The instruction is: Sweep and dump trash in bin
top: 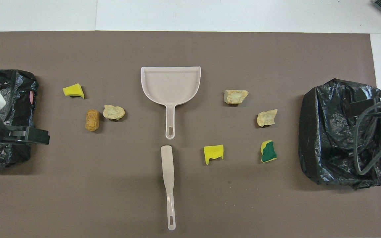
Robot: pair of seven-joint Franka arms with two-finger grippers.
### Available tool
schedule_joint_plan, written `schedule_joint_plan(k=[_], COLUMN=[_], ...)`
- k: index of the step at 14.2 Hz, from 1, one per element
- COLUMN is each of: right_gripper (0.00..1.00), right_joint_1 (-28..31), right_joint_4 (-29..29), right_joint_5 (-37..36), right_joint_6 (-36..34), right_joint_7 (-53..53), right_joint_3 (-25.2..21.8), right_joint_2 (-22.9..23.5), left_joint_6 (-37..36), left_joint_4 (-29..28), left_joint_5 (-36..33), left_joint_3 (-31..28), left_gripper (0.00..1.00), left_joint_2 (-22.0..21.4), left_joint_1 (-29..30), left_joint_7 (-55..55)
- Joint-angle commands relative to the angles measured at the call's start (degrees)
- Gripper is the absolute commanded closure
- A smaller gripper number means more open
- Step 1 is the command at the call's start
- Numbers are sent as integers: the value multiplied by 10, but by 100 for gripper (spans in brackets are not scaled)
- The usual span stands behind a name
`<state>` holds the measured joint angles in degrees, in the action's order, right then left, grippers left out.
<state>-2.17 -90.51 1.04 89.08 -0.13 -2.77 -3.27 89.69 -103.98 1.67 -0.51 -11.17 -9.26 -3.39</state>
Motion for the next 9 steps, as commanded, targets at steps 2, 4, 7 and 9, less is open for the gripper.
schedule_joint_plan(k=[2,4,7,9], right_gripper=[0,0,0,0], right_joint_1=[2,2,2,2], right_joint_4=[-5,-4,-4,-5], right_joint_5=[5,5,5,10], right_joint_6=[9,10,9,-9], right_joint_7=[12,12,11,11], right_joint_3=[1,0,0,1], right_joint_2=[-2,-2,-2,-5], left_joint_6=[77,121,154,195], left_joint_4=[-93,-124,-167,-199], left_joint_5=[3,3,8,9], left_joint_3=[-5,-5,-5,-5], left_gripper=[0,0,0,0], left_joint_2=[-29,-32,-39,-36], left_joint_1=[-85,-129,-211,-266], left_joint_7=[-91,-136,-206,-263])
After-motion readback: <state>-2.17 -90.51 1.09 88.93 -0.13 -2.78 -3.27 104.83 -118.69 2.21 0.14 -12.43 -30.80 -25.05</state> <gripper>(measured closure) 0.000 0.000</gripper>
